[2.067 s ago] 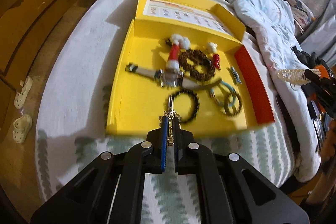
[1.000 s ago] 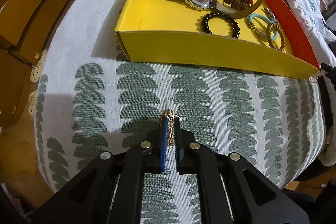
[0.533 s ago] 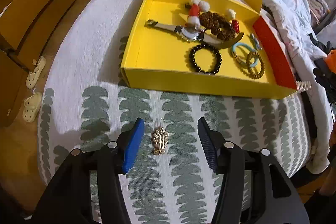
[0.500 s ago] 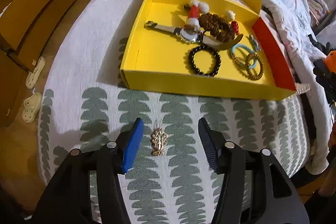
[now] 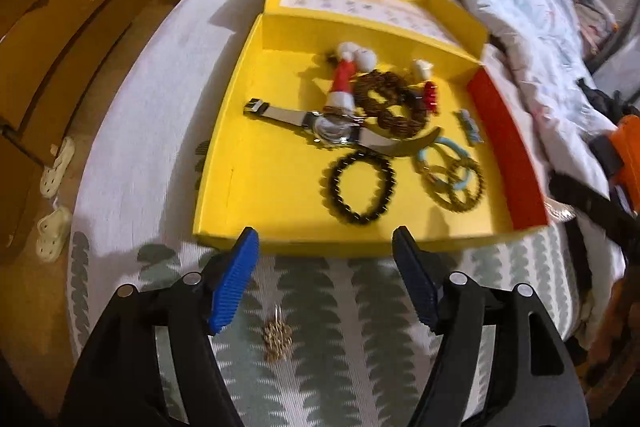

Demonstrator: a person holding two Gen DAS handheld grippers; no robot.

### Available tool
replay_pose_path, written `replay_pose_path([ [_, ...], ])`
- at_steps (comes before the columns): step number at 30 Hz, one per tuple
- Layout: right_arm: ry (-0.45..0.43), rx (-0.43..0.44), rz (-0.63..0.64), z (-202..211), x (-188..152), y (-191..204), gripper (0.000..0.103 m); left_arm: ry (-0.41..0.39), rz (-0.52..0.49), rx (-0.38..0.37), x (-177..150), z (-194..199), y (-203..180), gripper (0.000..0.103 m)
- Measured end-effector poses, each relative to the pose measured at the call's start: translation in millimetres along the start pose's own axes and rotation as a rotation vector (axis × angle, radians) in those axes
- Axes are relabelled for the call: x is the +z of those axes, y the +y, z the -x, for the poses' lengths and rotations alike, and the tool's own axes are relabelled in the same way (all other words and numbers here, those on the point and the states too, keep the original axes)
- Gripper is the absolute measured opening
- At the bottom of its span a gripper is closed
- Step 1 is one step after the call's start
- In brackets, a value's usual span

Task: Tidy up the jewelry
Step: 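Grasp the black bead bracelet with the left tool while the right grasps the wooden bead bracelet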

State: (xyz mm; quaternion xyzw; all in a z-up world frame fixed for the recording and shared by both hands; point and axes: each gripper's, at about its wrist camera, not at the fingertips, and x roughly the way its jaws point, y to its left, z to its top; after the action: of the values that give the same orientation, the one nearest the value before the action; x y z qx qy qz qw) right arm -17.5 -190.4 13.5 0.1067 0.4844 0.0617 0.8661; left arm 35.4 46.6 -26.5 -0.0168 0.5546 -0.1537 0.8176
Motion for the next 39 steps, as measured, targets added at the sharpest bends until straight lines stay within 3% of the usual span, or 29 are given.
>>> replay_pose_path([
  [2, 0.021, -0.007, 0.009, -14, 1, 4, 0.052, 0.021, -0.001, -0.021, 10, -8, -2, 0.069],
  [15, 0.161, -0.095, 0.026, -82, 1, -4, 0.052, 0.123, -0.011, 0.027, 31, -65, -1, 0.069],
  [23, 0.155, -0.11, 0.03, -87, 5, -10, 0.049, 0.13, -0.018, 0.048, 33, -73, 1, 0.069],
  [27, 0.166, -0.143, 0.044, -92, 6, -9, 0.042, 0.131, -0.031, 0.052, 34, -76, -1, 0.069],
  [30, 0.187, -0.163, 0.048, -97, 4, -8, 0.037, 0.151, -0.035, 0.049, 33, -82, -2, 0.059],
  [39, 0.194, -0.183, 0.047, -101, 3, -8, 0.033, 0.136, -0.049, 0.067, 31, -82, -2, 0.053],
])
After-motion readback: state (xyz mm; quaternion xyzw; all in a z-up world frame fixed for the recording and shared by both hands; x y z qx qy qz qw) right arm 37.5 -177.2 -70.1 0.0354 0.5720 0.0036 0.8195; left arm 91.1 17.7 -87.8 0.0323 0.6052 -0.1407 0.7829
